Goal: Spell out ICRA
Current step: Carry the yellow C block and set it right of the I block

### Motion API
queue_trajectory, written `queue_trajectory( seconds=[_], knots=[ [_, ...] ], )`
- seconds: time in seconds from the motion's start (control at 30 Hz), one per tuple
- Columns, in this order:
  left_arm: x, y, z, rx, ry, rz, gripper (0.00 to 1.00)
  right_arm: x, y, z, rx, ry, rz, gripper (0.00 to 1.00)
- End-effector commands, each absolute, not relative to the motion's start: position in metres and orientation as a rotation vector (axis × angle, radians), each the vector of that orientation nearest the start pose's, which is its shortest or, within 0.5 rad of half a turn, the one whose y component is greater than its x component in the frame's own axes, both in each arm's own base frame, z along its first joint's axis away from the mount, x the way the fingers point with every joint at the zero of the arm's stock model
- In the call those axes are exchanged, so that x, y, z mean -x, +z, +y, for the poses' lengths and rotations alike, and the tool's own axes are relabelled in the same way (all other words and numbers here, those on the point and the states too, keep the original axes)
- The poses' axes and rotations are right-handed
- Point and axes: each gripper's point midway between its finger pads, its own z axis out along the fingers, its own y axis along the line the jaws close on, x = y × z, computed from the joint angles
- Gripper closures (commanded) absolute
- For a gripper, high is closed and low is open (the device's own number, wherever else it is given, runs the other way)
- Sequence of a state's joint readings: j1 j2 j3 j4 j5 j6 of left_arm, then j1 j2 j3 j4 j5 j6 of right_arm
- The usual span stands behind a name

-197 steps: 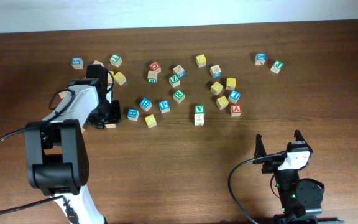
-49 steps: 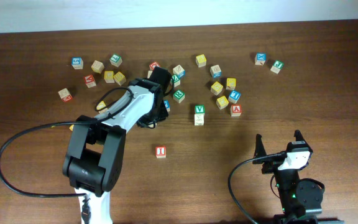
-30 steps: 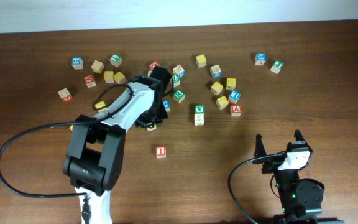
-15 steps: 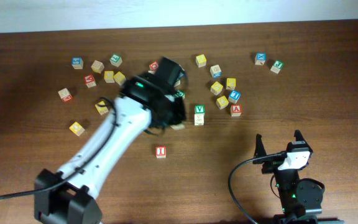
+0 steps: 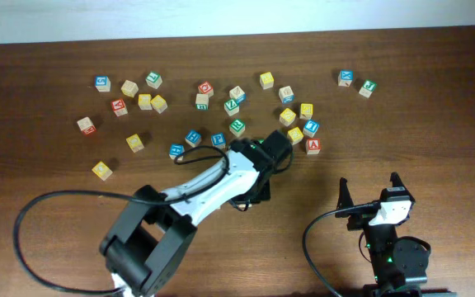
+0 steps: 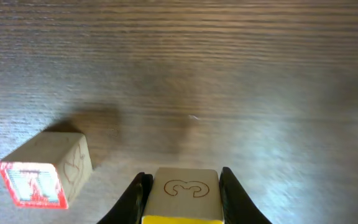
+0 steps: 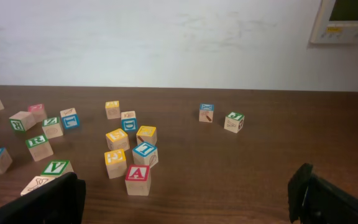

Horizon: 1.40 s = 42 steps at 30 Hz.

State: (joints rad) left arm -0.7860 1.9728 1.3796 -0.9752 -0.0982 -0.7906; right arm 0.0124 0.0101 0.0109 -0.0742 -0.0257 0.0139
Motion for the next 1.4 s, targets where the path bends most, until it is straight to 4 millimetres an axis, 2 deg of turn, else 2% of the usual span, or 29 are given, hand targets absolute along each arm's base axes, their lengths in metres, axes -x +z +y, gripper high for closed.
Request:
queue_trajectory(
  seconds=[0.0, 0.17, 0.83, 1.37],
  knots=[
    [-0.273, 0.013, -0.23, 0.053, 0.227, 3.03, 0.8, -0.246, 0.156, 0.005, 0.014, 0.028, 1.648, 0.02],
    [-0.275, 0.006, -0.228, 0.055, 0.253, 3.025, 0.8, -0.246, 0.156, 0.005, 0.014, 0.028, 1.648, 0.02],
    [-0.281, 0.004, -0.222, 0.086, 0.268, 3.019, 0.8, -0.246, 0.156, 0.005, 0.014, 0.028, 1.648, 0.02],
    [-0.264, 0.004, -0.215, 0.072, 0.293, 3.104, 0.78, -0.246, 0.156, 0.005, 0.014, 0.028, 1.648, 0.02]
  ],
)
